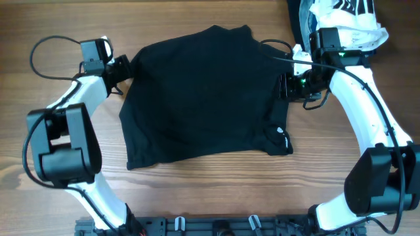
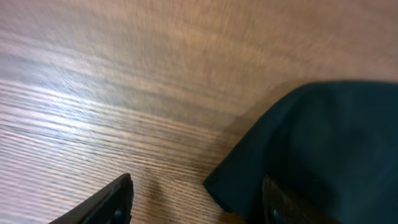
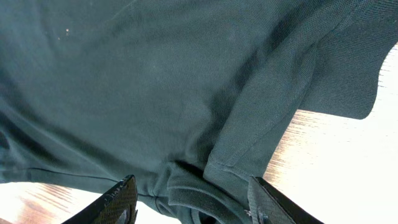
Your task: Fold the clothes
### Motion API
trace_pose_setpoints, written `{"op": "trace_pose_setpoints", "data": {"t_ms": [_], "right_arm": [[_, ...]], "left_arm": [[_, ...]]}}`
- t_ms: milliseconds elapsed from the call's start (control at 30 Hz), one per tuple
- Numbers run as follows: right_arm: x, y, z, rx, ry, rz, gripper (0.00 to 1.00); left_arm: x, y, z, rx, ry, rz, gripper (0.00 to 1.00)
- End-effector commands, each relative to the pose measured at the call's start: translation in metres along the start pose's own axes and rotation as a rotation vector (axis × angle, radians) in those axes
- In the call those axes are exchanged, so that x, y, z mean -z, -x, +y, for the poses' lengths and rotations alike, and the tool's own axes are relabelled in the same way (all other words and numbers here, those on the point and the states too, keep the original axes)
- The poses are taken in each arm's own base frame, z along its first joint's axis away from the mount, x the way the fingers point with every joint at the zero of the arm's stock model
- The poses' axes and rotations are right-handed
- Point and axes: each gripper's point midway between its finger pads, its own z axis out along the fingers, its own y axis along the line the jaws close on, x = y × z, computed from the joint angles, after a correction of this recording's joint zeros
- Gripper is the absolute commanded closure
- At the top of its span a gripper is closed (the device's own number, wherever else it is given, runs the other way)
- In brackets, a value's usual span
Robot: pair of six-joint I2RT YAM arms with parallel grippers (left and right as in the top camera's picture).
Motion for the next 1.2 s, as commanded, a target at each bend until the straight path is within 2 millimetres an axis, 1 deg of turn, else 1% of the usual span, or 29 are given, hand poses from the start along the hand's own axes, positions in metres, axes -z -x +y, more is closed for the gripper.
{"op": "trace_pose_setpoints", "data": {"t_ms": [0, 200, 433, 633, 700, 733, 833, 867, 900, 1000, 1067, 1167], "right_arm": [[0.003, 0.001, 0.005, 0.001, 0.024, -0.011, 0.43], [0.003, 0.002, 0.005, 0.002, 0.024, -0.014, 0.43], [0.003, 0.002, 0.005, 0.002, 0.024, -0.015, 0.43], [0.003, 0.003, 0.005, 0.003, 0.024, -0.017, 0.43], [0.003, 0.003, 0.005, 0.003, 0.024, -0.018, 0.43], [0.003, 0.003, 0.005, 0.003, 0.024, -0.018, 0.43], [0.003, 0.004, 0.005, 0.004, 0.024, -0.022, 0.43], [0.003, 0.004, 0.005, 0.004, 0.024, -0.022, 0.43], [0.003, 0.004, 0.005, 0.004, 0.024, -0.022, 0.43], [0.003, 0.004, 0.005, 0.004, 0.024, -0.022, 0.43], [0.003, 0.004, 0.005, 0.004, 0.024, -0.022, 0.43], [0.003, 0.004, 0.005, 0.004, 0.024, -0.021, 0.43]], "left_arm": [[-0.007, -0.003, -0.002, 0.004, -0.021, 0.004, 0.34], [-0.014, -0.004, -0.004, -0.018, -0.038, 0.000, 0.34], [-0.027, -0.011, -0.009, -0.018, -0.081, 0.007, 0.35], [-0.039, -0.018, -0.014, -0.019, -0.121, 0.018, 0.37], [-0.041, -0.022, -0.015, -0.017, -0.133, 0.028, 0.42], [-0.042, -0.023, -0.017, -0.016, -0.144, 0.034, 0.46], [-0.042, -0.027, -0.018, -0.014, -0.152, 0.050, 0.68], [-0.042, -0.029, -0.017, -0.014, -0.151, 0.056, 0.73], [-0.042, -0.030, -0.017, -0.013, -0.150, 0.060, 0.76], [-0.042, -0.033, -0.016, -0.011, -0.147, 0.073, 0.78], [-0.042, -0.033, -0.016, -0.011, -0.146, 0.074, 0.82], [-0.042, -0.034, -0.017, -0.012, -0.147, 0.077, 0.94]]}}
